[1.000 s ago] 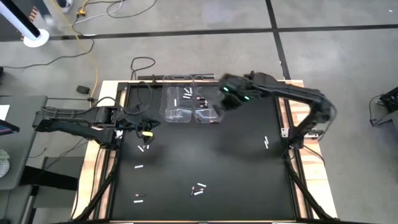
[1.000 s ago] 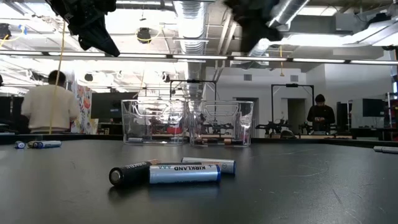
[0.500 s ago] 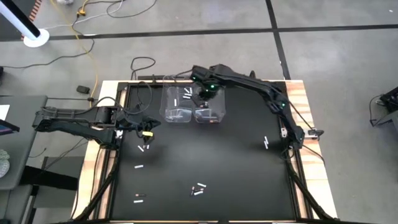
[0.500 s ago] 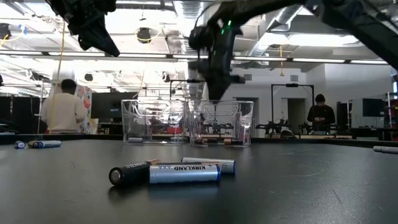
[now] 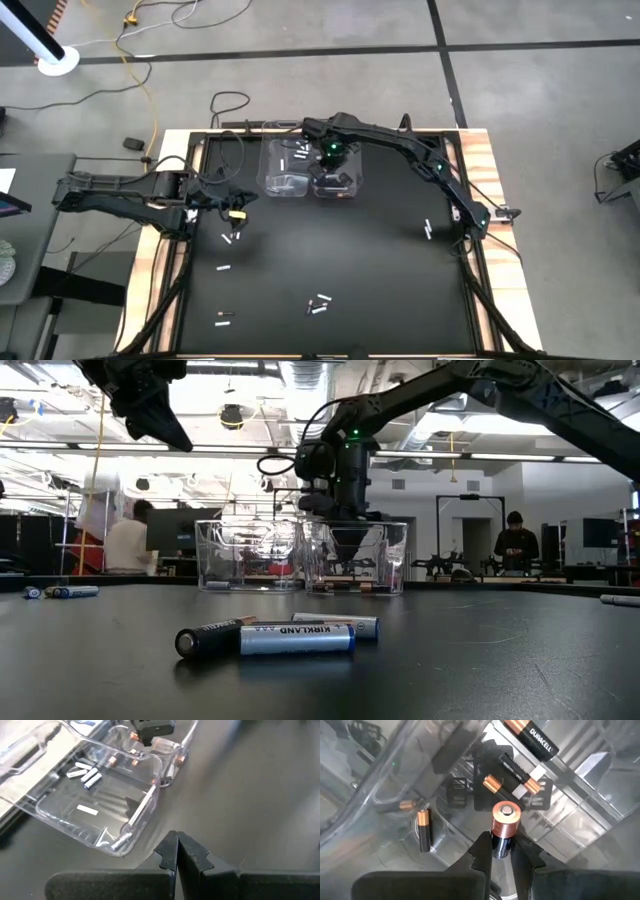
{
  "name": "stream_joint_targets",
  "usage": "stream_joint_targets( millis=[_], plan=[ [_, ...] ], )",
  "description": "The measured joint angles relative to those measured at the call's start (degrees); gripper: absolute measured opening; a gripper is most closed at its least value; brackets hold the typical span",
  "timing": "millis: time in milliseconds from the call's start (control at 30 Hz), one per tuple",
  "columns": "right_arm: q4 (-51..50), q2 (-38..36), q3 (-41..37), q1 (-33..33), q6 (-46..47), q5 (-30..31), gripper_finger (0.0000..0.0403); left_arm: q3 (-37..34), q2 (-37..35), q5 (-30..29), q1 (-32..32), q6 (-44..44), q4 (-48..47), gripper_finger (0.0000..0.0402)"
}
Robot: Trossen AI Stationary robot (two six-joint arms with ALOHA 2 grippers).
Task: Sort batteries
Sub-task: Put the black battery into the right transparent bin, then put the white battery into the left transparent bin
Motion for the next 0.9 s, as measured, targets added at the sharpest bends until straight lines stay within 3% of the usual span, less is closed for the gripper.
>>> stream_joint_targets(
  millis=[500,900],
  plan=[
    [-0.07,-0.13,0.0,-0.09,-1.02,0.01,0.015,0.0,0.0,-1.87,-0.01,-0.16,0.05,0.0],
    [-0.45,-1.13,0.0,-0.06,-1.71,0.01,0.0173,0.0,0.0,-1.87,-0.02,-0.22,0.09,0.0]
  ],
)
